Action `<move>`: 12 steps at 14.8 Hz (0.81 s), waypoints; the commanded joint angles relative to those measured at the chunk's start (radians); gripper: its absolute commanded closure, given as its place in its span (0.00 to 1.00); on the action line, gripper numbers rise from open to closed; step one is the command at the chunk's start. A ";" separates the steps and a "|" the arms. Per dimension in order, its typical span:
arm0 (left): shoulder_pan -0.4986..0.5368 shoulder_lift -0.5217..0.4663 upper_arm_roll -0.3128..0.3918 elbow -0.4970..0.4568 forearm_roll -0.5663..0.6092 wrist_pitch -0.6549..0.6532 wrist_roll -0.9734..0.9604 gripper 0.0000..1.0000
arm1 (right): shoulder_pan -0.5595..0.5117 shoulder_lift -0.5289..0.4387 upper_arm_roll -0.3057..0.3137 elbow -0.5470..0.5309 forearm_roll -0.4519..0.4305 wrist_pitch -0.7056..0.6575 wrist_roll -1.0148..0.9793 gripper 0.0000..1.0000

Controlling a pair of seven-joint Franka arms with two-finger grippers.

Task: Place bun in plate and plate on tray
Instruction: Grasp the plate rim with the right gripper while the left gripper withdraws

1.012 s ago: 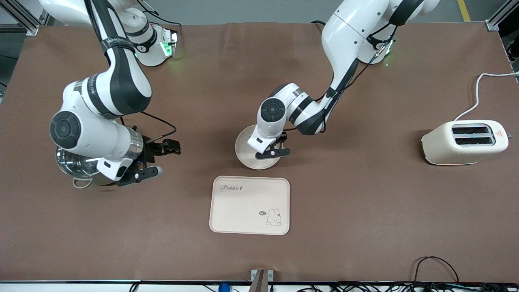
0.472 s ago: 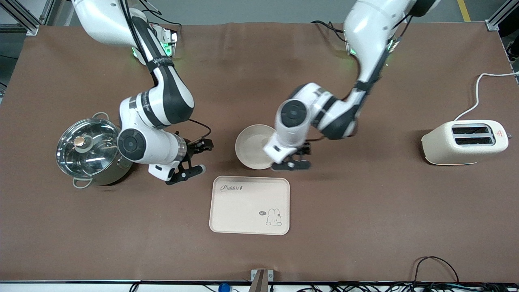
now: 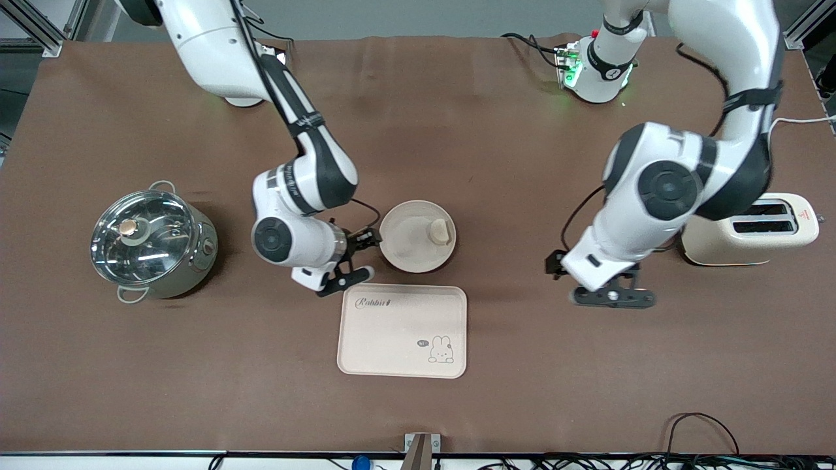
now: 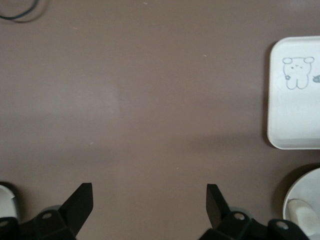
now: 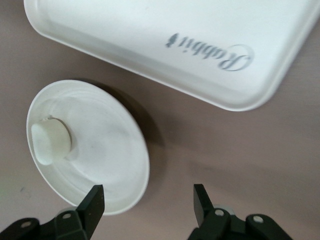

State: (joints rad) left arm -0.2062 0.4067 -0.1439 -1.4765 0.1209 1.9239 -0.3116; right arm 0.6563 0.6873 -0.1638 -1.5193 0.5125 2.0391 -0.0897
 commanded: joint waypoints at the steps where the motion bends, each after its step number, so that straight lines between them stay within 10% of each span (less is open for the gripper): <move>1: 0.054 -0.121 -0.011 -0.031 0.008 -0.075 0.046 0.00 | 0.034 0.027 -0.011 -0.010 0.032 0.033 -0.008 0.27; 12: 0.205 -0.449 -0.011 -0.172 -0.076 -0.189 0.218 0.00 | 0.054 0.090 -0.011 -0.007 0.034 0.062 -0.012 0.46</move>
State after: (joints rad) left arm -0.0230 0.0528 -0.1466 -1.5405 0.0641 1.7060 -0.1042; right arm 0.6993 0.7722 -0.1648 -1.5201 0.5228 2.0863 -0.0901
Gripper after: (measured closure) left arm 0.000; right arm 0.427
